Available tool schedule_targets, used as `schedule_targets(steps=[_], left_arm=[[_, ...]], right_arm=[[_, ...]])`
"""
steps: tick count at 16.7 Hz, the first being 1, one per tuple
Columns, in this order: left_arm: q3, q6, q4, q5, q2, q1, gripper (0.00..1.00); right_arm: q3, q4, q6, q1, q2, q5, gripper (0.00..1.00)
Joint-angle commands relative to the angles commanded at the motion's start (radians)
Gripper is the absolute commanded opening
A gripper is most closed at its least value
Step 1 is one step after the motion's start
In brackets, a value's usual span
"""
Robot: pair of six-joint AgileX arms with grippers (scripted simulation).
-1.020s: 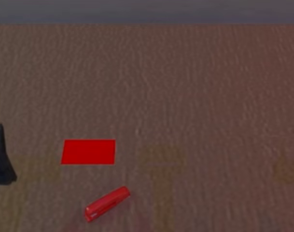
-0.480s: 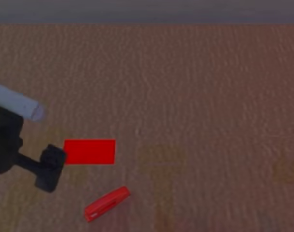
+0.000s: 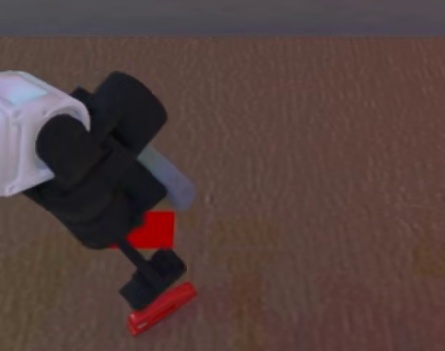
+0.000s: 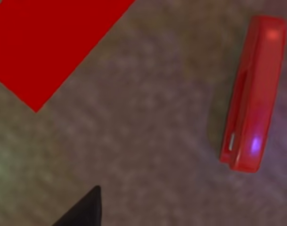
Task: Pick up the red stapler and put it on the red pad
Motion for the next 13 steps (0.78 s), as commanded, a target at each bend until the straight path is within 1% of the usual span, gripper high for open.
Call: schedule_targets(steps=[3,5,11,13], left_arm=[[0.101,0.021,-0.083,-0.001,0.132,-0.058,1.00],[0.136,0.028,-0.111,-0.001,0.178,-0.078,1.00],[0.138,0.029,-0.111,-0.001,0.184,-0.077,1.00],[0.114,0.031,-0.075,-0.001,0.201,-0.078,1.00]], right_arm=[[0.000,0.000,0.000,0.000,0.000,0.000,1.00],[0.000,0.000,0.000,0.000,0.000,0.000,1.00],[0.000,0.000,0.000,0.000,0.000,0.000,1.00],[0.000,0.000,0.000,0.000,0.000,0.000,1.00]])
